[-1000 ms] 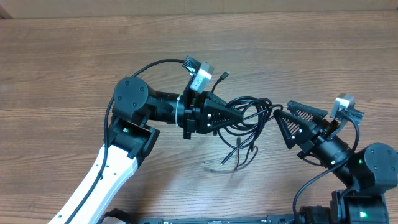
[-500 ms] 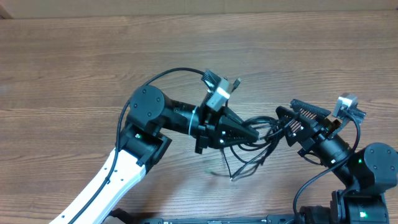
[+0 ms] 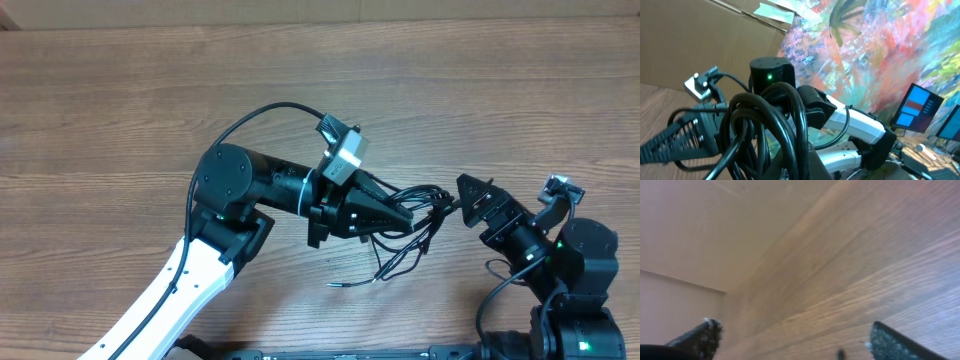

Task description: Untangle cables

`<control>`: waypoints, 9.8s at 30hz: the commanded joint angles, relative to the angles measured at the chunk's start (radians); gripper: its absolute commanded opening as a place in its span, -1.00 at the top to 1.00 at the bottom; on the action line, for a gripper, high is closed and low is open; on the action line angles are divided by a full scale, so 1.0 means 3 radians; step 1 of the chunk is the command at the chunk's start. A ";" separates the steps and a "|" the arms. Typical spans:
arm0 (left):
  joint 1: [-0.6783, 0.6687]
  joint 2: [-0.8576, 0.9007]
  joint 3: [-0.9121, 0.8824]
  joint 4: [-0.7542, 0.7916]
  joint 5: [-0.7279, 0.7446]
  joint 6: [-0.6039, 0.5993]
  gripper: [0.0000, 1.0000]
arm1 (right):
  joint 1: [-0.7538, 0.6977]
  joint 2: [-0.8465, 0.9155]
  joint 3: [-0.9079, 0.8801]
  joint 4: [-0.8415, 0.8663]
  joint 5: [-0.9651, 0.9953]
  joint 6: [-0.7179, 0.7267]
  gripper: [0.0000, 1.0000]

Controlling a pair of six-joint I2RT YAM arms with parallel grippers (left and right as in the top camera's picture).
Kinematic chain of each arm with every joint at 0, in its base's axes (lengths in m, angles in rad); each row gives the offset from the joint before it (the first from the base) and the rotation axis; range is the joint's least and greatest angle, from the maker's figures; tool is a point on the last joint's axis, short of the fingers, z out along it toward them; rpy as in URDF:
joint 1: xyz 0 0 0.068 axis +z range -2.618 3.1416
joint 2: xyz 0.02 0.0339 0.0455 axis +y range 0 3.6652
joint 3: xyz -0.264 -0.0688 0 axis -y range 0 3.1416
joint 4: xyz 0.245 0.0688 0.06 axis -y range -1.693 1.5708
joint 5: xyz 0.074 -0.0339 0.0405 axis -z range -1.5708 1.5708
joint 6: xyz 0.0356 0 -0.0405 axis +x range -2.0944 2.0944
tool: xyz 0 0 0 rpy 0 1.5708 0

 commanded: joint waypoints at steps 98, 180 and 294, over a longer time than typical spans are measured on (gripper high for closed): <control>0.0361 -0.0029 0.0037 -0.0160 0.0146 0.0064 0.91 | -0.0008 -0.0010 0.0047 0.1105 -0.3615 -0.2269 0.22; 0.0757 -0.0072 0.0036 -0.0125 0.0821 0.0039 0.92 | -0.0008 -0.0010 0.0047 0.0617 -0.1737 -0.1540 -0.76; 0.1134 -0.0032 0.0034 -0.0769 0.0824 0.0576 0.92 | -0.0008 0.0563 0.0046 -0.1237 0.0779 0.0275 -1.00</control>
